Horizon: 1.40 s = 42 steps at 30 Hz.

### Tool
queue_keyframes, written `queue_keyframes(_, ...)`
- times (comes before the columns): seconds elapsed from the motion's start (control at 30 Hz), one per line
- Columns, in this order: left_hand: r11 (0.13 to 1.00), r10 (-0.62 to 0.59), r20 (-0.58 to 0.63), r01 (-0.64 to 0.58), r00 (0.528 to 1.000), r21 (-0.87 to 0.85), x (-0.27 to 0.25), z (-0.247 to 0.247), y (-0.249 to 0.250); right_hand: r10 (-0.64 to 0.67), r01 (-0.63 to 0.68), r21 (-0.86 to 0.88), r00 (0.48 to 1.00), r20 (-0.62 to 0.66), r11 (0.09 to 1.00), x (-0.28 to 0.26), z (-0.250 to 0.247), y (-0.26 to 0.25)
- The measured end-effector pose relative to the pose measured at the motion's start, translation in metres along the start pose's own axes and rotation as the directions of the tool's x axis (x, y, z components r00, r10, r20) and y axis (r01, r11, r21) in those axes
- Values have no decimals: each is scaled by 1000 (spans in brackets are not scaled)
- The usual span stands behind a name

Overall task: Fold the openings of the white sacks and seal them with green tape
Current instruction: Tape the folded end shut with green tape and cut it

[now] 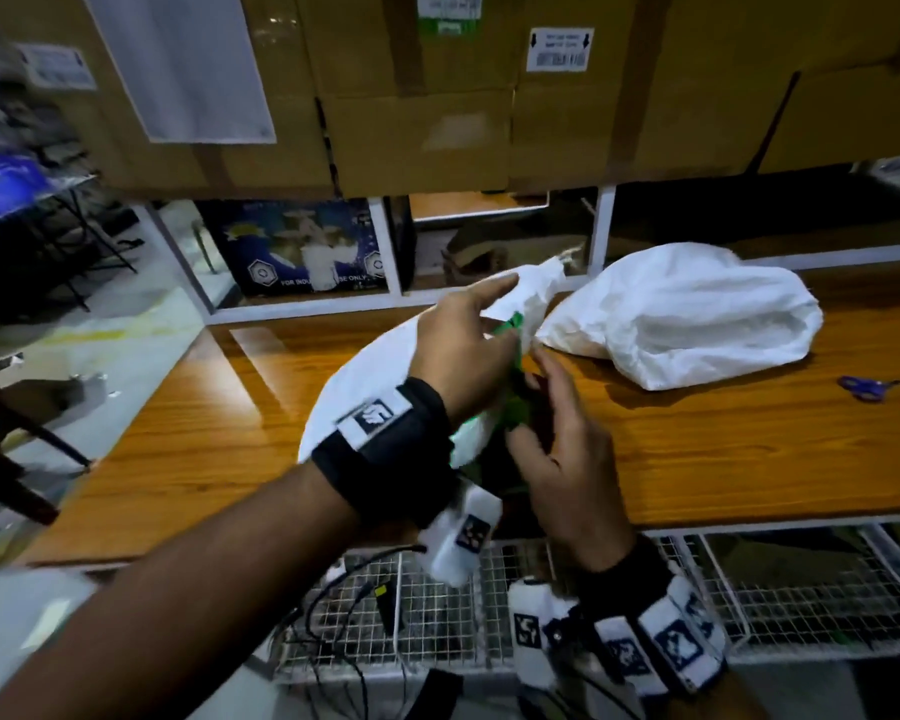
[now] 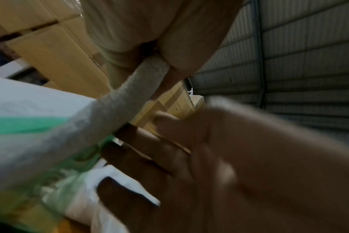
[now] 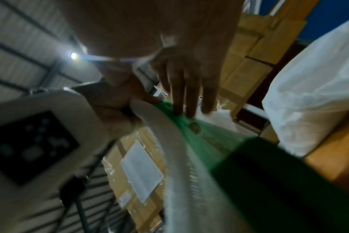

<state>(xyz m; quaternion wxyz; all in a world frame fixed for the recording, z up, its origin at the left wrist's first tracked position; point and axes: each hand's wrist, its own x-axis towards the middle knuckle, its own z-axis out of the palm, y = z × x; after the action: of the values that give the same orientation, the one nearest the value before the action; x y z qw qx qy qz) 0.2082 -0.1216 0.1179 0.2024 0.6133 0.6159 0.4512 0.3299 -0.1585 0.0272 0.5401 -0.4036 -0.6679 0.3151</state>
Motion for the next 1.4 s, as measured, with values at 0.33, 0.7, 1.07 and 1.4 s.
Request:
queue_keyframes(0.33, 598, -311, 522, 590, 795, -542, -41, 69, -35, 531, -452, 590, 846, 46, 669, 5, -33, 18)
queue_keyframes(0.7, 706, -344, -11, 250, 939, -663, -85, 9, -131, 594, -585, 236, 803, 41, 776, 59, -43, 50)
queue_keyframes(1.07, 805, -542, -561, 578, 626, -133, -175, -78, -287, 601, -598, 158, 799, 30, 786, 42, -64, 84)
queue_keyframes(1.4, 785, -310, -456, 496, 834, 372, -174, -78, -313, -235, 486, -581, 859, 455, 653, -12, 76, 53)
